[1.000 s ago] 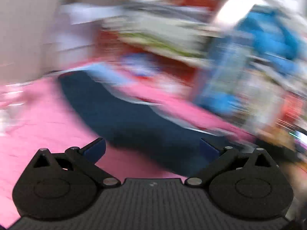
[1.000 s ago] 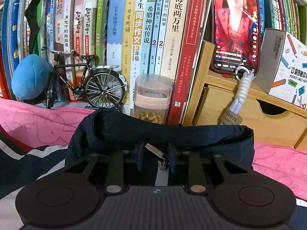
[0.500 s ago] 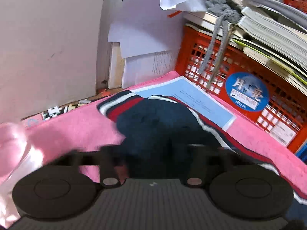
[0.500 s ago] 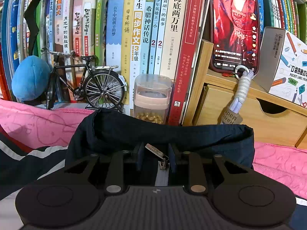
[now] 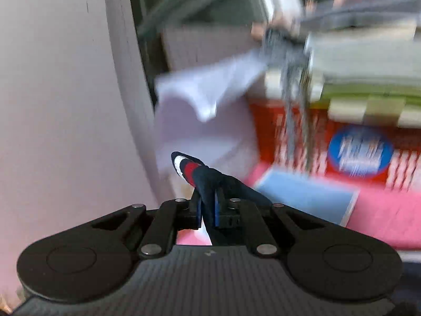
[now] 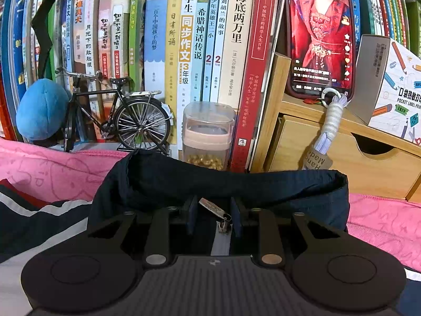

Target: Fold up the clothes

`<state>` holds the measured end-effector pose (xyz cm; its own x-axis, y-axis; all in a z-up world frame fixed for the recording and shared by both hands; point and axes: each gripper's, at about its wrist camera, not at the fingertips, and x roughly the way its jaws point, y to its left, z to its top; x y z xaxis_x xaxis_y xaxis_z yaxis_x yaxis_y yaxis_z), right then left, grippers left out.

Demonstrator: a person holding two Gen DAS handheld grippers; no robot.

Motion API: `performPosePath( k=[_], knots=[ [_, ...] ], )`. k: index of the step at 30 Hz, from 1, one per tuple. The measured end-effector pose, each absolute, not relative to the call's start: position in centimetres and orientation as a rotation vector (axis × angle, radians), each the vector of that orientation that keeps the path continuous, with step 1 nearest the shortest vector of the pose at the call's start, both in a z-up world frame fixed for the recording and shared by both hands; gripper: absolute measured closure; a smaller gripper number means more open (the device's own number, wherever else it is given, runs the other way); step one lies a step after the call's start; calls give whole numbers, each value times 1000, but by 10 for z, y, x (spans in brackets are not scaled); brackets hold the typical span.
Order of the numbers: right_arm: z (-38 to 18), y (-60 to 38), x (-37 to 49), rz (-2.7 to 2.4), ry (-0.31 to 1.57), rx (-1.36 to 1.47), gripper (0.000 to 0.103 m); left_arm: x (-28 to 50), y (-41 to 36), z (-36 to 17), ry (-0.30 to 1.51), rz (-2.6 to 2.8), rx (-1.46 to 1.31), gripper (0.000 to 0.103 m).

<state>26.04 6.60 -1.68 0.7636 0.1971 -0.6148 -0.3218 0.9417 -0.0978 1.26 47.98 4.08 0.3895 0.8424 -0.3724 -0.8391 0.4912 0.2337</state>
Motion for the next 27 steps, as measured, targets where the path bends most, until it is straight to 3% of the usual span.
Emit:
performPosePath(
  k=[5,9,10,13,16,19,27],
  knots=[
    [-17,66,261,288,643,-197,73,23,486,9,667,1128,20,85],
    [-18,66,262,282,642,-196,71,38,485,-1,816,1176,75,67],
    [-18,65,264,269,643,-188,64,37,481,1,833,1179,71,64],
    [-17,59,267,230,649,-161,29,25,457,23,797,1114,16,49],
    [-7,52,252,274,651,-138,17,12,421,53,717,1005,-23,33],
    [13,43,219,328,631,-107,2,11,377,76,657,823,-18,31],
    [57,-17,108,641,725,-30,2,-33,216,77,639,47,40,33]
  ],
)
